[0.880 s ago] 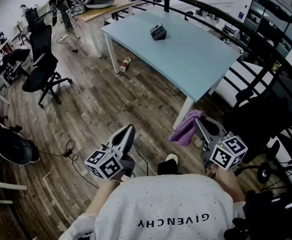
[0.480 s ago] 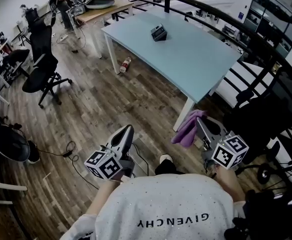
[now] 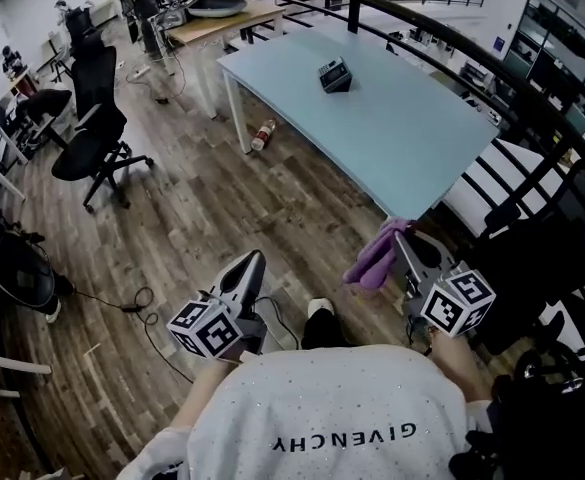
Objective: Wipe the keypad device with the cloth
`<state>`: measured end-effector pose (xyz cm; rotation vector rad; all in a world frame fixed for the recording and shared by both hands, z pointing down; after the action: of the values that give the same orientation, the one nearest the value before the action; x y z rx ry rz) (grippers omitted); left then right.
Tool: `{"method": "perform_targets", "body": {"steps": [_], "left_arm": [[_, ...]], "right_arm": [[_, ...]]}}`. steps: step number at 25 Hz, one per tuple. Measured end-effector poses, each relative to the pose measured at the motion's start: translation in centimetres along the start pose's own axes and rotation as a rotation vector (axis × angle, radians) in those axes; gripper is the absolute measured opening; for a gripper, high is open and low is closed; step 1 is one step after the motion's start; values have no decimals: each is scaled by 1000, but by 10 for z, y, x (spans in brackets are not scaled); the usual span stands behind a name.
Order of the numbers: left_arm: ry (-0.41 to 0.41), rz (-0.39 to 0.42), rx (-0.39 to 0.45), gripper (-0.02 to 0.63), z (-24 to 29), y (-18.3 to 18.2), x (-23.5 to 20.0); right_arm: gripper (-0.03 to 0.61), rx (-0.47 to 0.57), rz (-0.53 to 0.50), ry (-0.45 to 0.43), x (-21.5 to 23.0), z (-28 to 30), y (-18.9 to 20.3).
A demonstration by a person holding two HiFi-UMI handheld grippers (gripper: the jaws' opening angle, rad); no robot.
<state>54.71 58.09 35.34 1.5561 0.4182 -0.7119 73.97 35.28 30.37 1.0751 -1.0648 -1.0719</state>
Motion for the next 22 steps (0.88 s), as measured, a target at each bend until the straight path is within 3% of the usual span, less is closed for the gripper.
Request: {"method": "perform_targets", "body": {"steps": [6,11,18,22], "left_arm": [[-41,44,81,0,55,-56,-29],[-38,59,90,0,108,-86,-38],[-86,66,115,0,175,-105,-72],[-90,15,137,0,198,-104,-85]], "right_arm": [[26,38,-60,-20,52,74,-35],[26,39,-90,-46,94,128,-59],[26,33,-117,-116,148,206,-65],[26,-14,-124,-115,171,230,-49]]}}
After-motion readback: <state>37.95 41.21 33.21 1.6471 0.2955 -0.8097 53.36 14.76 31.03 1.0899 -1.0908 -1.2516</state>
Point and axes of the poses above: the fingertips, and each gripper's own axes: z forward along the fingers, x to its right, y out of its underside, the point moved 5 cm from there along -z, backward along the fingers, and after that the axes turned 7 degrees about -z, right-handed, at the moved point
